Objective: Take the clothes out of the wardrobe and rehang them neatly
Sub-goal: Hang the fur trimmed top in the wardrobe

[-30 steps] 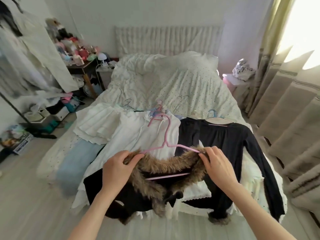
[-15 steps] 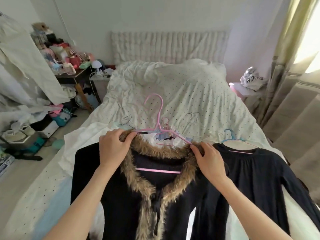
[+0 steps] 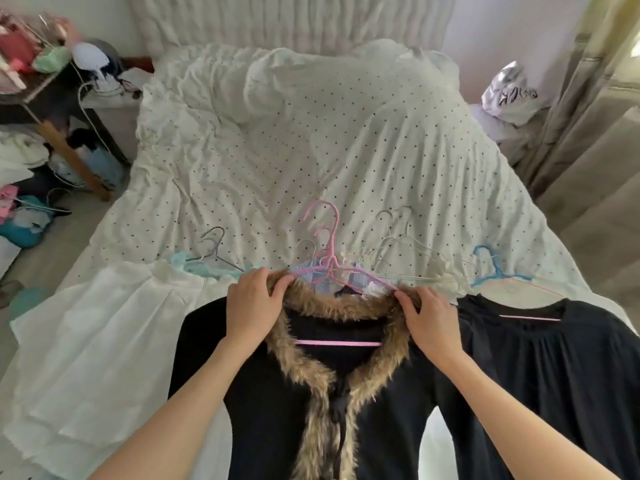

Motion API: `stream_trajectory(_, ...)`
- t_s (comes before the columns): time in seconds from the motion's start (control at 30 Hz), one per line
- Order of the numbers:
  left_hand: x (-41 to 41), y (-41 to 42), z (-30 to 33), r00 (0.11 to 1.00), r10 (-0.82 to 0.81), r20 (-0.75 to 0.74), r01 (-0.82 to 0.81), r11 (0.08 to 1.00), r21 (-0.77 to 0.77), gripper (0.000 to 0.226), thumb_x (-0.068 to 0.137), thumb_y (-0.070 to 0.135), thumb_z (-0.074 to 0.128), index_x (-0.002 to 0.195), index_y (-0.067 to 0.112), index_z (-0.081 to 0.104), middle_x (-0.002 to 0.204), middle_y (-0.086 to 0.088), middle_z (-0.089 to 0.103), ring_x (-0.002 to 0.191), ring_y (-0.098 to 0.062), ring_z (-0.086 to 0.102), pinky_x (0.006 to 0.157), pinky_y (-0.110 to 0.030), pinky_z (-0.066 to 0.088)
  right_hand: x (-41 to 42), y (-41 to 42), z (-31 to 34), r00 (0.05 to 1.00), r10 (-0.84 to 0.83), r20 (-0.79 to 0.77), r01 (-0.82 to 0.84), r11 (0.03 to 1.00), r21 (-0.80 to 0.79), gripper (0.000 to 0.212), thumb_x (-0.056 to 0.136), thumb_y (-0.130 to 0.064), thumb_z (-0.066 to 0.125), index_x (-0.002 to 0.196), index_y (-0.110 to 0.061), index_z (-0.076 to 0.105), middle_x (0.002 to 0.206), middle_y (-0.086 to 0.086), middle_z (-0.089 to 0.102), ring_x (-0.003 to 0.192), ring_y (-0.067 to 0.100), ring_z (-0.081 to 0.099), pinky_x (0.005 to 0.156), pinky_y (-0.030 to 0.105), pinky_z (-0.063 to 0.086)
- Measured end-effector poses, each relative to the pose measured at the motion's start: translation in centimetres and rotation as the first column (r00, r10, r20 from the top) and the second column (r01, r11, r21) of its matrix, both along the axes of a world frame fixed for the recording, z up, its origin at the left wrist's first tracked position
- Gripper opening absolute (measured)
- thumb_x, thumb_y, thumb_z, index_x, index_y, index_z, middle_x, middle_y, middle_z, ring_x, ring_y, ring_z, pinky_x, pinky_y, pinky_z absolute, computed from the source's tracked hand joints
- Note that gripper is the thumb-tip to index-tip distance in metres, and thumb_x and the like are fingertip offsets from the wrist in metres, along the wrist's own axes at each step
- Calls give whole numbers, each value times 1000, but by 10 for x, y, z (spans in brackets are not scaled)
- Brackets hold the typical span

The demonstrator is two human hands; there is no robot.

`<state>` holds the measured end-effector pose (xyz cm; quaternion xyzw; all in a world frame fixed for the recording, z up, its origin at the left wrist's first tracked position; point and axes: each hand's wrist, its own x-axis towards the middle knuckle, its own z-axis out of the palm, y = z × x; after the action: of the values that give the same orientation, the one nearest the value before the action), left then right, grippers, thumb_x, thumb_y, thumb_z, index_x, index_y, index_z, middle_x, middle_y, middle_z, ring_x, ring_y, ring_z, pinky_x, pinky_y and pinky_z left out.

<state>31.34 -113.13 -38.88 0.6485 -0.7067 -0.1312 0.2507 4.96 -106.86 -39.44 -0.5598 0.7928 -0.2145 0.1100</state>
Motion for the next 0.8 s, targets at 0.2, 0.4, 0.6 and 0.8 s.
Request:
stream_trajectory(0.2,-12,-44,-83,989,-63,136,31,974,224,39,91,49,44,97,13,58,92,-2,62,90,-23,57,80,-41,41,-10,-40,-52,996,-46,-73,64,962,267,35,93,-42,48,98,-9,59,101,6,60,102,27,52,82,38,37)
stream_trajectory(0.4,-7,-61,-130,969,-244,29,204,866,457,41,94,31,47,131,13,47,130,-5,54,120,-21,49,100,-36,40,-11,-49,-91,999,-35,-4,33,887,461,43,95,-34,46,132,-13,47,123,11,57,116,29,49,97,38,39)
stream_trajectory(0.6,-9,-55,-125,951,-308,-1,273,842,466,54,95,32,46,143,13,32,148,-6,34,137,-18,28,112,-32,23,-14,-43,-86,998,9,68,-33,932,361,48,96,-29,47,140,-13,38,138,8,48,128,26,42,105,34,30)
stream_trajectory(0.8,-20,33,-105,876,-468,114,381,818,432,53,95,33,46,144,18,31,152,-6,26,142,-23,18,114,-39,17,1,32,-66,989,113,97,-143,904,403,53,98,-41,38,147,-24,24,153,-1,26,142,17,17,118,36,8)
